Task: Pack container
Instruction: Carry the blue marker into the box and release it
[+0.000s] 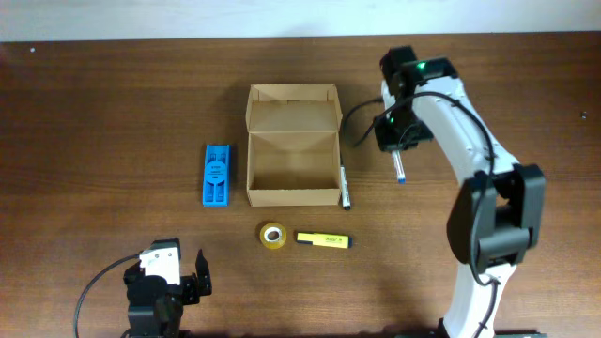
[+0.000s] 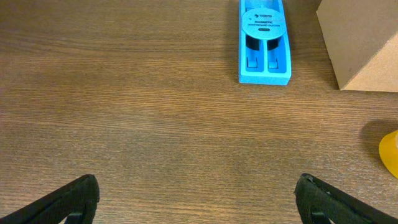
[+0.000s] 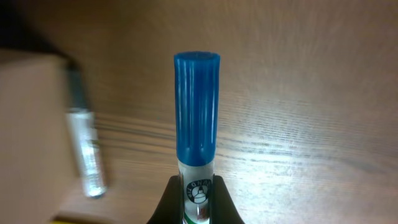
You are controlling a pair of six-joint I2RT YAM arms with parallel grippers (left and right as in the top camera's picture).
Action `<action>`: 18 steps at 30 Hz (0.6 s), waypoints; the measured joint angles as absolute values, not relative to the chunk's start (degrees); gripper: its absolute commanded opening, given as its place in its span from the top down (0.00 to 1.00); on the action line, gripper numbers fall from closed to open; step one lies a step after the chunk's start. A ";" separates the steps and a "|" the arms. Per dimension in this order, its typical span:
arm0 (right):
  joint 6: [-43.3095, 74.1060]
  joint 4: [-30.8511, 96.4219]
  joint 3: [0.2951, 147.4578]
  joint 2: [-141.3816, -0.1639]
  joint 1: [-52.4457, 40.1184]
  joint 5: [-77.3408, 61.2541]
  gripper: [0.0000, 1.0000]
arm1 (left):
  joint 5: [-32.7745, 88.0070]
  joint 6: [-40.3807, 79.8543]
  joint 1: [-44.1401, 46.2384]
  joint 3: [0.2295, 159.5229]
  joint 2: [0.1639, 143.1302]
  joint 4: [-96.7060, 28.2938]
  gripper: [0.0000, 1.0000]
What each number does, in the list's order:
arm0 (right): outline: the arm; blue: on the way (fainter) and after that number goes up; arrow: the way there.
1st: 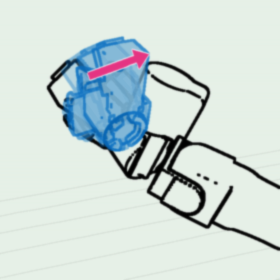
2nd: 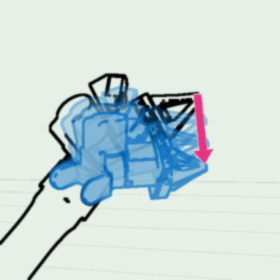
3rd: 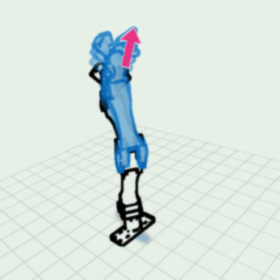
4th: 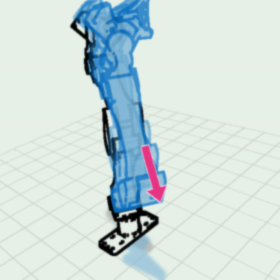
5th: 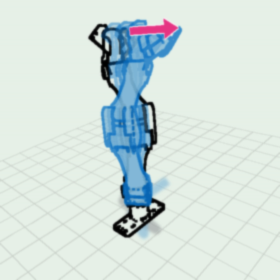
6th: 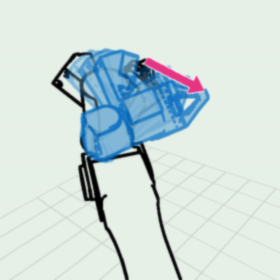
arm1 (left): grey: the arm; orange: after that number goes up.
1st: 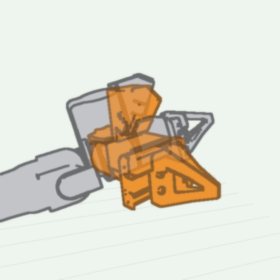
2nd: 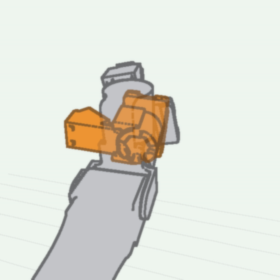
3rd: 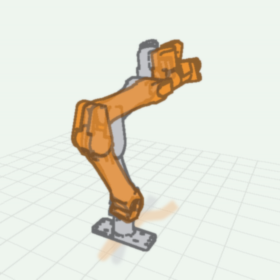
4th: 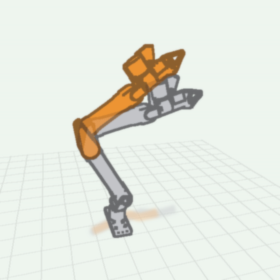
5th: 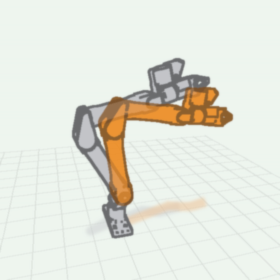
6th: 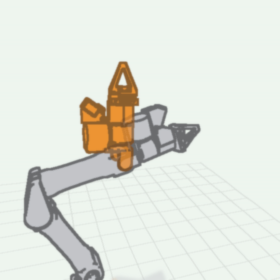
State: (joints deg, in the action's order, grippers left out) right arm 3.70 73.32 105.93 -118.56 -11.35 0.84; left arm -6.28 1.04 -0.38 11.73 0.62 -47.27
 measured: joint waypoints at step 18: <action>-11.18 66.08 112.44 -114.10 -35.55 -5.26 0.92 | -6.28 1.04 -0.38 11.73 0.62 -47.27 0.01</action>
State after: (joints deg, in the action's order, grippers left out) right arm -11.18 66.08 112.44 -114.10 -35.55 -5.26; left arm -6.28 1.04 -0.38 11.73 0.62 -47.27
